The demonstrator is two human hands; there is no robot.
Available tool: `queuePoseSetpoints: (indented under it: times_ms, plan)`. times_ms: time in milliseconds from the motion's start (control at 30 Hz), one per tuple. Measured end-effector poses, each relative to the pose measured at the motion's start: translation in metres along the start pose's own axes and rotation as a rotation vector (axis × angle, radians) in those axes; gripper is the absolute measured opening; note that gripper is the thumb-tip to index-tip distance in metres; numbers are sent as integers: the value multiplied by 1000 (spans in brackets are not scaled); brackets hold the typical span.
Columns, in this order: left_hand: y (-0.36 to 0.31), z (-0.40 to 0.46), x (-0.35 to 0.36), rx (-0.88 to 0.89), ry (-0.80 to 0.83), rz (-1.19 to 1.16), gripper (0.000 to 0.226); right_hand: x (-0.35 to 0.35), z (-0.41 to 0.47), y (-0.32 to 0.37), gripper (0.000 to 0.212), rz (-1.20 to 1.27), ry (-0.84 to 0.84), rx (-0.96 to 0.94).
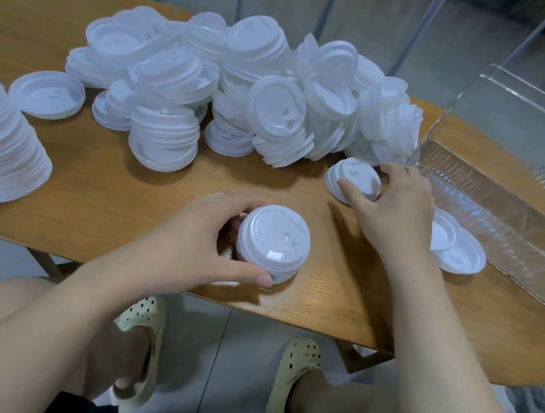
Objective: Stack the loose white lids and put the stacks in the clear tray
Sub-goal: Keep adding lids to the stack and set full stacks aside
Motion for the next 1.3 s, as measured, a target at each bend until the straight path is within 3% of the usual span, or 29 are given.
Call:
queuePoseSetpoints:
  times_ms: [400,600,767,933,1100,1300]
  plan:
    - [2,0,-1,-18,18,0,78,11,-5,4,50,-13,7,46]
    - [3,0,0,-26,4,-12,77,-3,-16,8,61,230,8,18]
    - [2,0,0,-27,3,-12,78,-22,-41,15,59,482,109,-33]
    - [3,0,1,-36,14,-20,81,-33,-68,31,52,626,235,-227]
    - [3,0,1,-31,0,-22,81,-33,-76,45,59,566,305,-393]
    - [5,1,1,-25,10,-24,73,-31,-81,51,57,535,374,-465]
Point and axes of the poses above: each hand's wrist, its own z-axis towards the middle knuckle, its own x-axis out of the palm, y = z × x, the point moved 3 cm from there along z, towards the middle knuckle, and after that the axes turned 11 degrees about -z, right-handed, at the moved point
